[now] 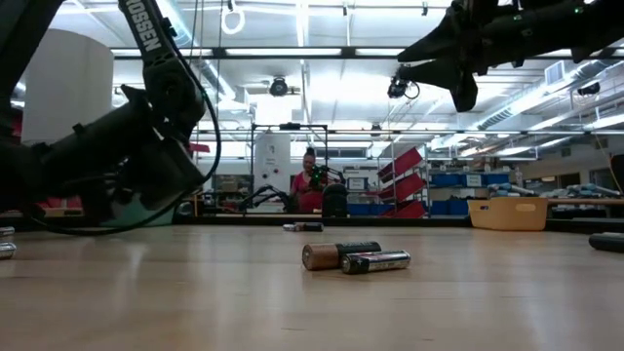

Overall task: Sort batteries
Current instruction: Put the silver battery into the yellow bin

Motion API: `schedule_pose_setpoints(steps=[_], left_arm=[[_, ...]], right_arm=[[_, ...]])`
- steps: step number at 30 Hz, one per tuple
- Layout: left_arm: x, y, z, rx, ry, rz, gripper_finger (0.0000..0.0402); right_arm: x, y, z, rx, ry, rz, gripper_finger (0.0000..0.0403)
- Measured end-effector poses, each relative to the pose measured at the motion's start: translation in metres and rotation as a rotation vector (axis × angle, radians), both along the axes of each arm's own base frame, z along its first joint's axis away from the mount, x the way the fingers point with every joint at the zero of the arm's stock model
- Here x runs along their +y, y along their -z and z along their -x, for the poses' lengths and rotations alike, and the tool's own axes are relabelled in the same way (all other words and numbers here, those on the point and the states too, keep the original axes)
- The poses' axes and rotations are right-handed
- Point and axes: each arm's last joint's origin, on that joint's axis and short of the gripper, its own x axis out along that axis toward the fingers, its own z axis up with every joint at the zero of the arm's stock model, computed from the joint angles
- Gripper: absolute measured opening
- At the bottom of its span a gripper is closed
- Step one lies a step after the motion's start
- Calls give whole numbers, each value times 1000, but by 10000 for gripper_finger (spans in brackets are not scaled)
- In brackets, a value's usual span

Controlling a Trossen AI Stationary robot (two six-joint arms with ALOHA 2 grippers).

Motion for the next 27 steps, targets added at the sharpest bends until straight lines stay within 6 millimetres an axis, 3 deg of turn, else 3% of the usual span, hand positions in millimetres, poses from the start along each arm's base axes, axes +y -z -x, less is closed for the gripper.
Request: schedule_pose_setpoints(steps=[17,27], left_arm=[[0,10,-6,-115,-36,-17,138],[3,2,-19,-165,-2,-64,138]], right_arm=[[-1,-1,0,-9,20,1,150],[2,-1,0,-7,6,0,150]])
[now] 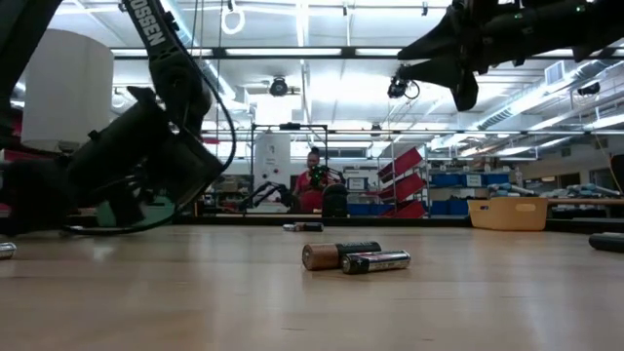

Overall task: Sort batteries
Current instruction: Put the silver battery into the yellow bin

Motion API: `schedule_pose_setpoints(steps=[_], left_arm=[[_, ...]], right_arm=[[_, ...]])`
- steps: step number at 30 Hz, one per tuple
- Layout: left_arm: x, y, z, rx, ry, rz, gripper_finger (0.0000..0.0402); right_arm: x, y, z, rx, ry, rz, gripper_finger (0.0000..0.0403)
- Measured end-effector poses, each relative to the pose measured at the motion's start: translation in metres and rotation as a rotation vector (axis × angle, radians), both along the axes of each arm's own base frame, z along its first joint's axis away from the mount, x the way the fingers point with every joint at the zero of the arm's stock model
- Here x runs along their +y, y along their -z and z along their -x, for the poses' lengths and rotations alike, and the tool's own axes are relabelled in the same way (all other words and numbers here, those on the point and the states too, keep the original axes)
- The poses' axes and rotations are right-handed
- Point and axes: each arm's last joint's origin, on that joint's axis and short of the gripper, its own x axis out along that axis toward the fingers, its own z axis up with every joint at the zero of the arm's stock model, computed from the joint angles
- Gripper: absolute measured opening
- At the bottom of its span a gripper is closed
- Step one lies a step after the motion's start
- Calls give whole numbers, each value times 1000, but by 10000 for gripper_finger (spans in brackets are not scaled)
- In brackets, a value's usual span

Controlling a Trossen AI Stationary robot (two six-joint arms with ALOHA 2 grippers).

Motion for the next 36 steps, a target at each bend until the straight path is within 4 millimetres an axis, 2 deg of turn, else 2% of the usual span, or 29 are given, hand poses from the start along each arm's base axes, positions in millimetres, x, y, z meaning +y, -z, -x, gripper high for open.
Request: schedule_pose_setpoints(steps=[9,15,19,23,25,30,36], left_arm=[[8,-26,-43,-157,28,-110,138],[15,-68,-74,-222,51,-156,138],[21,-101,-87,-246,39,-160,138],[22,-131,-96,-384,18,-189,138],[23,-138,-99,-486,-16,-217,138],[25,-134,-114,-734,-106,-265,138],[32,-100,-143,-1063,-277,-325,138]], right_arm=[[6,0,0,-1,-44,-8,150],[10,0,0,4,-61,-5,150],[12,0,0,5,-74,-3,150],[14,1,0,10,-80,-6,150],[14,2,0,20,-80,-13,150],[13,11,2,97,-60,-92,150],[7,38,4,327,-1,-153,150]])
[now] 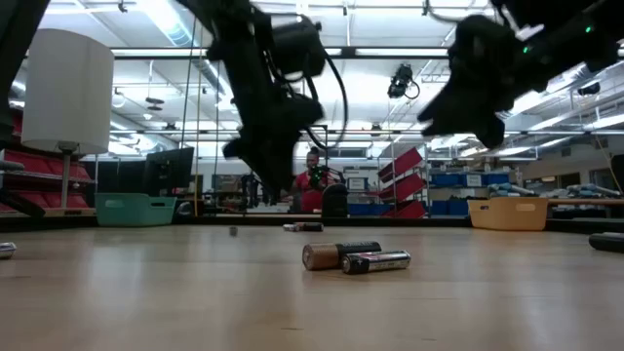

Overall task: Sort batteries
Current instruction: Put the silver battery into the yellow bin

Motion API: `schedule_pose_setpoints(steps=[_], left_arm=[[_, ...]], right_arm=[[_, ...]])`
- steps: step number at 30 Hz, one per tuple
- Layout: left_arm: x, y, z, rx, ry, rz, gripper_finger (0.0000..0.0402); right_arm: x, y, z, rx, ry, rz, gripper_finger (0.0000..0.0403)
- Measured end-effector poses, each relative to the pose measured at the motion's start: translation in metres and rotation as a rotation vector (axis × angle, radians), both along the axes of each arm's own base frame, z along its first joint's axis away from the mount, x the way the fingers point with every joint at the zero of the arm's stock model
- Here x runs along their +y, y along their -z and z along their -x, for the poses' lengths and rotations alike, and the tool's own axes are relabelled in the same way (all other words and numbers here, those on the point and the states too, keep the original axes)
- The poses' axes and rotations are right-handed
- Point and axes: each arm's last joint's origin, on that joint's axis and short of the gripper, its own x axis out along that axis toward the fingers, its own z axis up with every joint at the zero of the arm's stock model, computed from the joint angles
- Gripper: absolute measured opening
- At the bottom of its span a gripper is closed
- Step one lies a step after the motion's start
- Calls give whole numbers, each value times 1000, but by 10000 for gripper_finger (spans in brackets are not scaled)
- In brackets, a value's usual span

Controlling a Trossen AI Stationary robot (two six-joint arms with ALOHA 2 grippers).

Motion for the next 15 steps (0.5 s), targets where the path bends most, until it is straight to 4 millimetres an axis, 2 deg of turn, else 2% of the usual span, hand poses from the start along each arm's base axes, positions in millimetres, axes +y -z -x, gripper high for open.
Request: schedule_pose_setpoints(steps=[3,6,12,15], left_arm=[[6,17,-7,-85,-78,-40,138],[13,26,-10,-127,-151,-77,138],[21,33,-8,-135,-209,-79,138],[17,28,-10,-156,-199,-75,137]], right_arm=[[-7,14,-3,94,22,-22,150],[-19,29,-8,178,62,-6,153],[-56,56,-15,285,191,16,156],[-75,62,-19,257,155,17,158]])
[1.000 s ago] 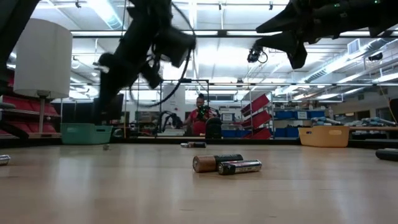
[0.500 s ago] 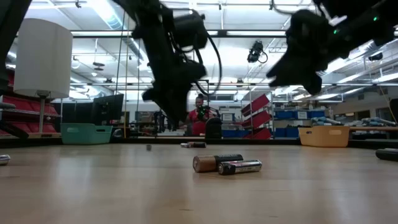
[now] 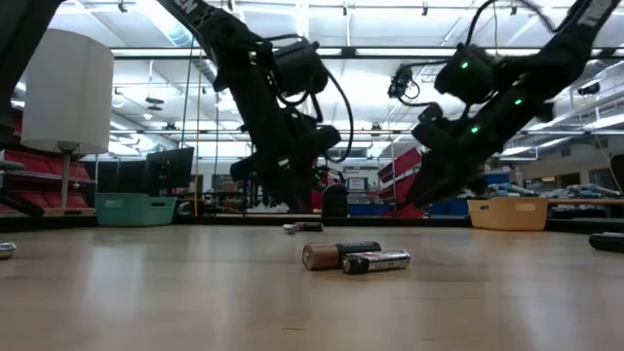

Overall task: Sort batteries
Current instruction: Put the silver battery into the yellow bin

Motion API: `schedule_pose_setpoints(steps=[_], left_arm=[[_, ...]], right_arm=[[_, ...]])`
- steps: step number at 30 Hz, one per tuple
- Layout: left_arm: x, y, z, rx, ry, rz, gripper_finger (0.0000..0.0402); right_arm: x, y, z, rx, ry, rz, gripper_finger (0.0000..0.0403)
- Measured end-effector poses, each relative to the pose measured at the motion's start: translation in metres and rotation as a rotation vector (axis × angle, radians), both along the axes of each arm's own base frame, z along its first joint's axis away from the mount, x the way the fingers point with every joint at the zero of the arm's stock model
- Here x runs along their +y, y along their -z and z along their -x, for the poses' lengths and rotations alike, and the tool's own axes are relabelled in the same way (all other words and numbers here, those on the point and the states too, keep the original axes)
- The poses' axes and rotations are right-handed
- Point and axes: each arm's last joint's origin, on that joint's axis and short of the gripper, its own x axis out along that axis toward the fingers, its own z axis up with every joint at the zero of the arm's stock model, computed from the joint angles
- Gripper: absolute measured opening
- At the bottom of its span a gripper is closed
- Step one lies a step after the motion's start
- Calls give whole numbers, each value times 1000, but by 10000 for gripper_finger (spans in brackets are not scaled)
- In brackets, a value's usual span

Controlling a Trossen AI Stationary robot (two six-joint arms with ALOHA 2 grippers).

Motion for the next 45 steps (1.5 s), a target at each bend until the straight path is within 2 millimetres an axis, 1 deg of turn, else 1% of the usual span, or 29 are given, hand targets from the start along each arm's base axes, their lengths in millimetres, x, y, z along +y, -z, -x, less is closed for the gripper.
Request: schedule_pose_setpoints(steps=[3,5,9,13,15,18,21,26,29,38,40,42,45], left_arm=[[-11,-12,-4,-21,41,-67,136],[-20,-21,-6,-37,72,-143,136],[-36,-35,-11,-82,193,-288,136],[-39,-42,-6,-73,195,-290,136],[-43,-47,-2,-69,175,-297,136],[-52,-57,4,-74,173,-314,136],[-57,-62,6,-86,170,-317,136],[-62,-62,5,-111,128,-305,136],[-65,-62,5,-113,131,-301,136],[-72,-69,22,-38,112,-300,136],[-73,-76,23,-53,146,-311,136],[-75,-80,24,-64,218,-300,136],[-78,-85,28,-75,359,-200,136]], right_arm=[[-14,3,-9,3,-54,-12,165],[-23,2,-20,8,-89,6,176],[-35,-2,-44,1,-138,49,206],[-42,-2,-61,-5,-188,52,236],[-42,0,-64,-1,-205,34,245],[-42,2,-67,-6,-218,27,248],[-42,6,-68,5,-222,33,242],[-47,31,-66,118,-205,37,229],[-47,37,-67,131,-205,28,220],[-34,35,-70,189,-189,138,175],[-32,37,-70,207,-196,139,162],[-31,37,-70,220,-206,143,148],[-28,38,-70,239,-233,161,122]])
